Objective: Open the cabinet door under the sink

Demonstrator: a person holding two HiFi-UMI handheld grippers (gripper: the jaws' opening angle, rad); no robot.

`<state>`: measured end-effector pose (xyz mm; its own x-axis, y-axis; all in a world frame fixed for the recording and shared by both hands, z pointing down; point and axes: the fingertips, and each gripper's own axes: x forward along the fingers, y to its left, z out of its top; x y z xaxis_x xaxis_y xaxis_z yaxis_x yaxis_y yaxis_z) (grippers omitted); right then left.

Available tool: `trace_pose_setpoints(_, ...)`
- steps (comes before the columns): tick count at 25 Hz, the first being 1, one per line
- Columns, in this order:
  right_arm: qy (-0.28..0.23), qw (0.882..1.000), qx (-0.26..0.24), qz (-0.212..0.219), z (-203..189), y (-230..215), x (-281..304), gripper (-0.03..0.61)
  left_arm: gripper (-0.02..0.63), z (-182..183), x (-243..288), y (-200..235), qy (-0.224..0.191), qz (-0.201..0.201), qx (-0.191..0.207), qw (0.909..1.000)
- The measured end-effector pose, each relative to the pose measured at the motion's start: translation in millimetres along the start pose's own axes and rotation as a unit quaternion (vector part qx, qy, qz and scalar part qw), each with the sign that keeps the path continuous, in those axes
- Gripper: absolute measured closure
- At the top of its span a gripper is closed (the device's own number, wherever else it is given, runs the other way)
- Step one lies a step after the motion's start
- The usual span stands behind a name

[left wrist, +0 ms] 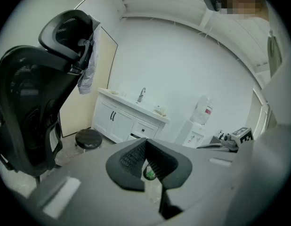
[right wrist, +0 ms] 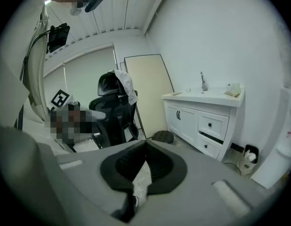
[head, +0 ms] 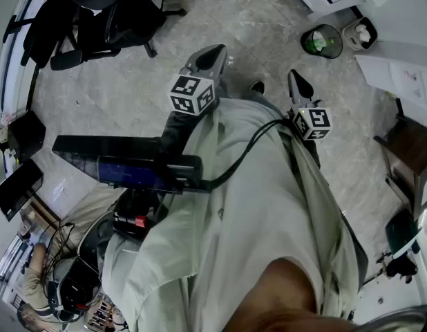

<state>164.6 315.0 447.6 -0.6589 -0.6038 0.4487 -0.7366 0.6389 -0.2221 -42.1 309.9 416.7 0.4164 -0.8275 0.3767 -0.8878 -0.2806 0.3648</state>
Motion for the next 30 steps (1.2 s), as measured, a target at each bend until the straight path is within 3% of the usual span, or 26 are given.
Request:
trace_pose_setpoints(19, 0.0, 1.0, -0.001, 0.002, -10.4, 3.4, -8.0, 0.577, 0.607, -7.0, -13.6, -4.2, -0.013, 0.003, -0.014, 0.9998)
trace_pose_setpoints(30, -0.015, 1.0, 0.0, 0.004, -12.3, -14.6, -25.8, 0.577, 0.607, -11.5, -8.1, -28.2, -0.019, 0.007, -0.008, 0.9998)
